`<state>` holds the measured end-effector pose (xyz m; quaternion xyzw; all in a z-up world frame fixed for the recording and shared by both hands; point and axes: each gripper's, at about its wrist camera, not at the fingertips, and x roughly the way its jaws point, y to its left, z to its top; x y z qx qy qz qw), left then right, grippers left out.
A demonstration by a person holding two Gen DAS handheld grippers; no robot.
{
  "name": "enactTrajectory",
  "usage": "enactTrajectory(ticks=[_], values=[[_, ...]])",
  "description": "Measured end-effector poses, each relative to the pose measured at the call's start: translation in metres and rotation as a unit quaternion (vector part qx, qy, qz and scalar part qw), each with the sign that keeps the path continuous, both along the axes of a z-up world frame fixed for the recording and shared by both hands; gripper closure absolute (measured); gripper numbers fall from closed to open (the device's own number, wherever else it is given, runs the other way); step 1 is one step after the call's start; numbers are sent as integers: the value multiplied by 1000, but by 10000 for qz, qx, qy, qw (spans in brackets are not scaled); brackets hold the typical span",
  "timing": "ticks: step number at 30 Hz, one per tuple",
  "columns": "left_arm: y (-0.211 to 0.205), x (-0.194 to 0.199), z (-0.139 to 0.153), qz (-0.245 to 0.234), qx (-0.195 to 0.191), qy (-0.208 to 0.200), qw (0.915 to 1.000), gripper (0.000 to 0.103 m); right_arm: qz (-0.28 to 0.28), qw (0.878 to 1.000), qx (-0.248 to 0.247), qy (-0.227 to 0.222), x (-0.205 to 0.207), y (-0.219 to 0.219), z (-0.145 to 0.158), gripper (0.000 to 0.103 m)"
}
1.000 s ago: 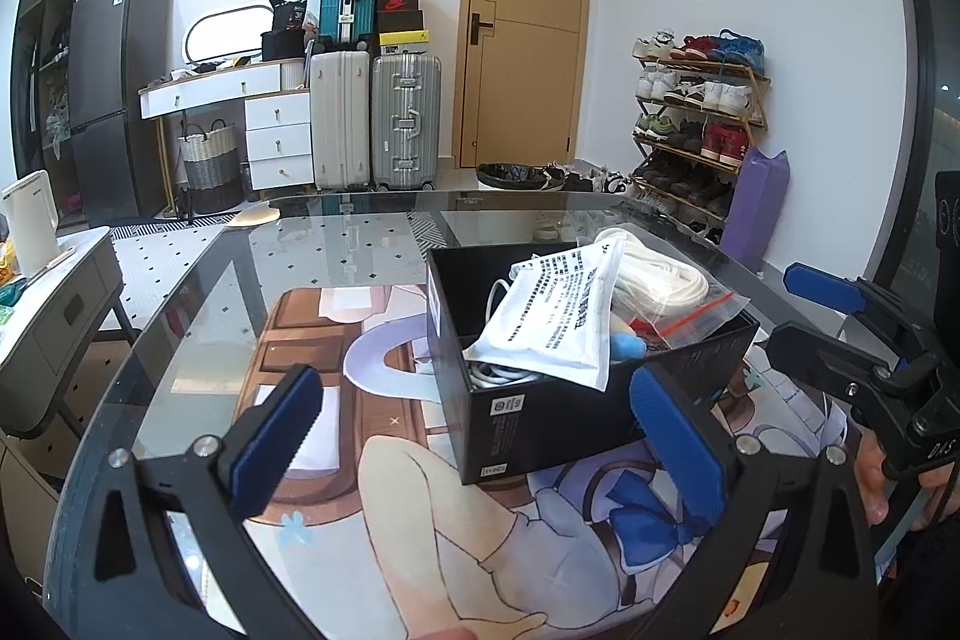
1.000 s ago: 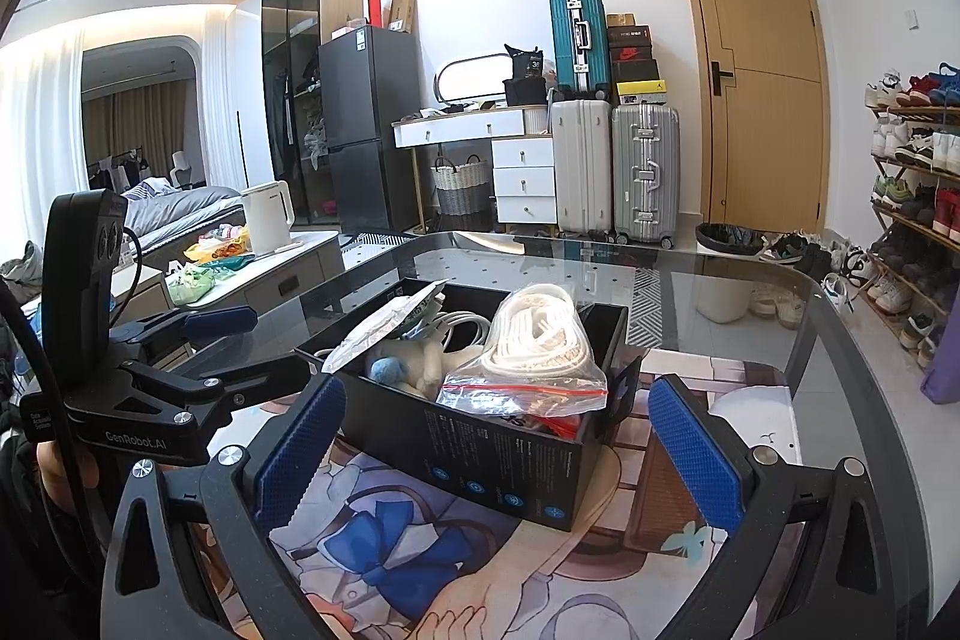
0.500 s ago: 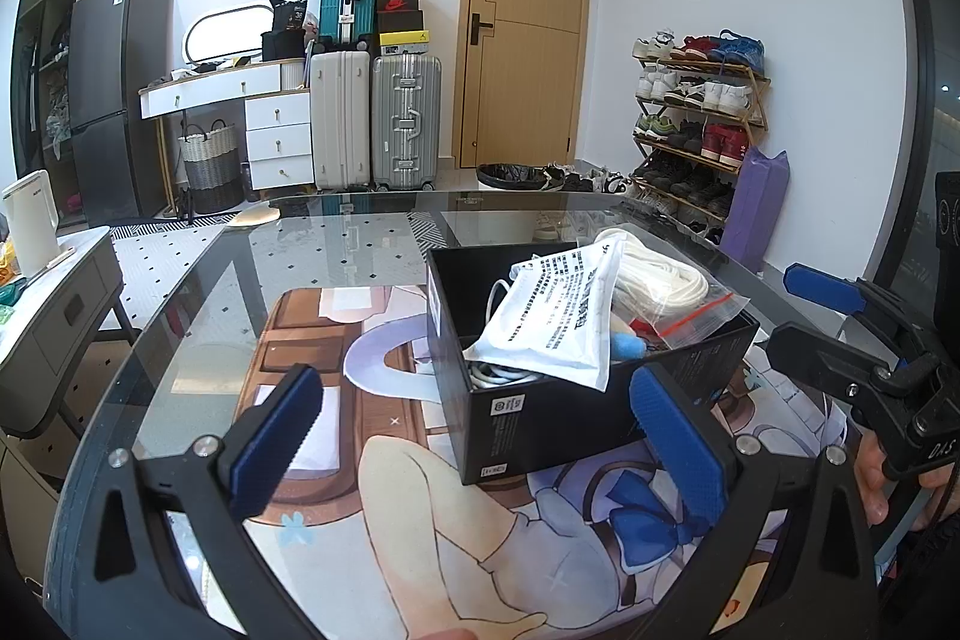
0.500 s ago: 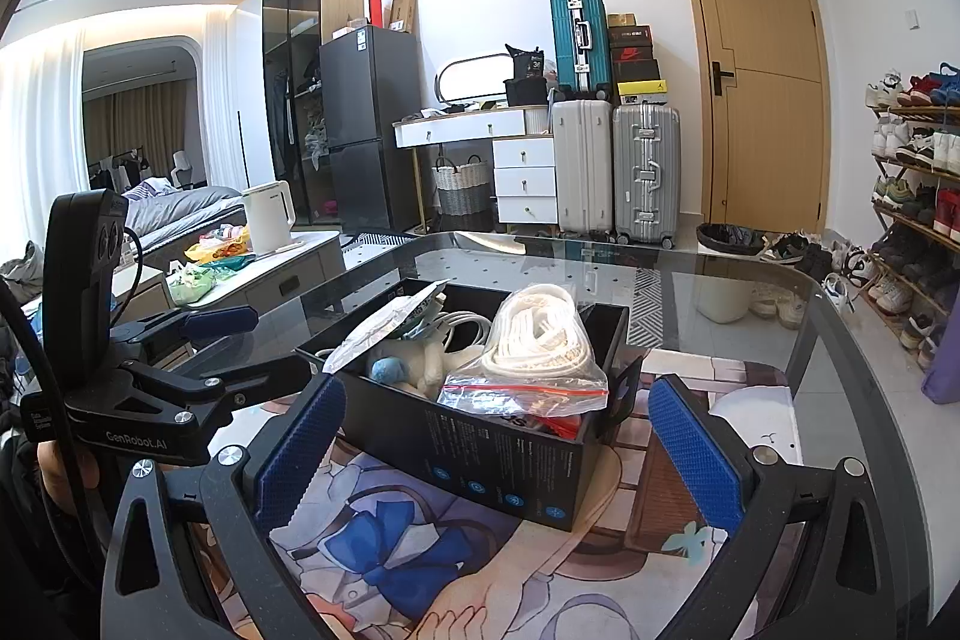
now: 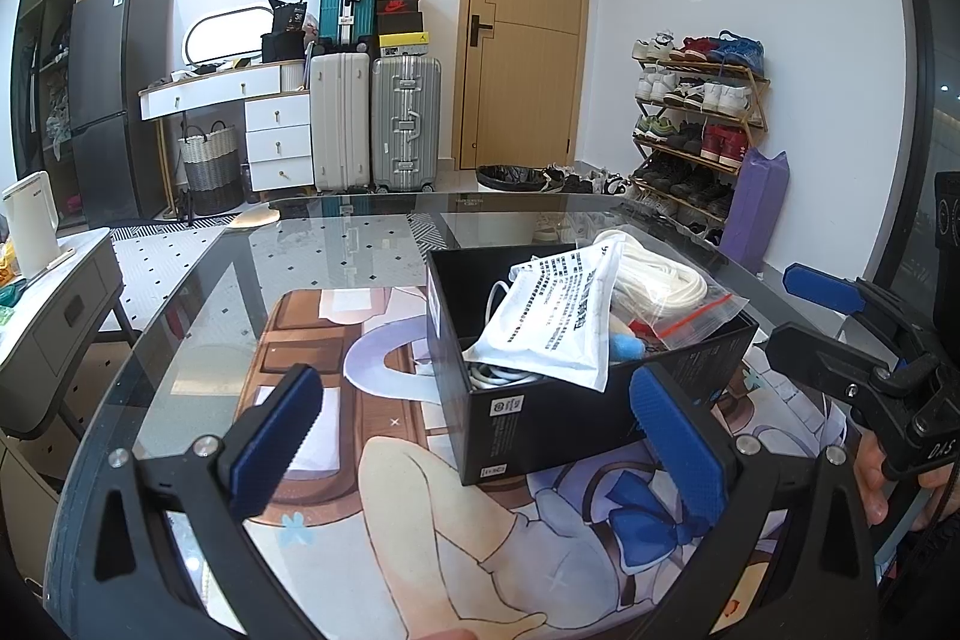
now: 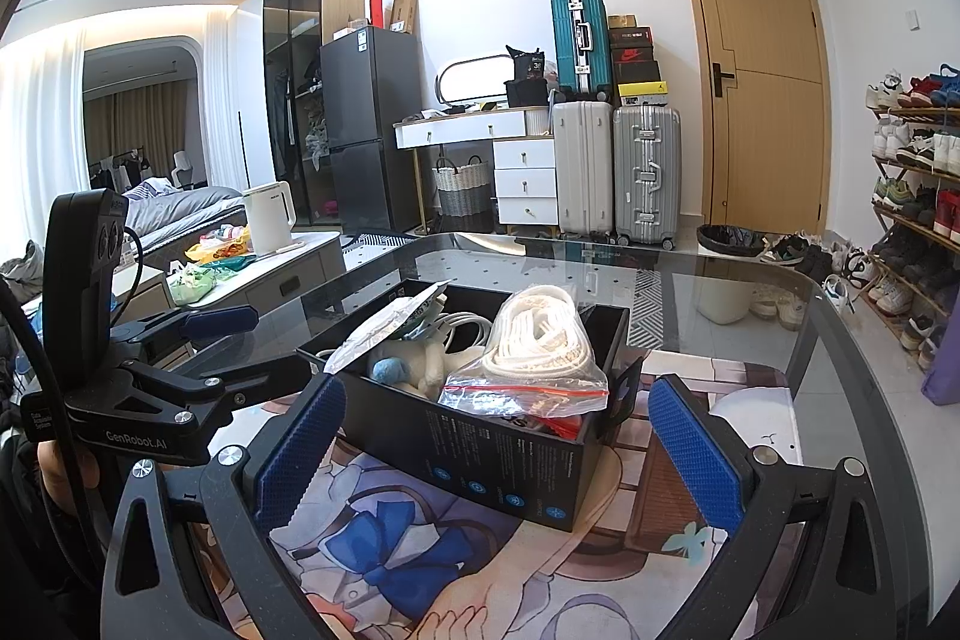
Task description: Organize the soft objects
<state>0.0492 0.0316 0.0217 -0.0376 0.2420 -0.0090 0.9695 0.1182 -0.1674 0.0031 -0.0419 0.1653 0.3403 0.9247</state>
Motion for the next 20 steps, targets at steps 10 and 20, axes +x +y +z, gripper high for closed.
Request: enactTrajectory(ticks=[10, 20], values=[[0, 0, 0, -5, 2, 1, 10000, 0, 0, 10000, 1, 0, 0, 0, 0, 0], [-2, -1, 1, 21, 7, -21, 10000, 0, 5, 10000, -3, -4, 1, 1, 0, 0]])
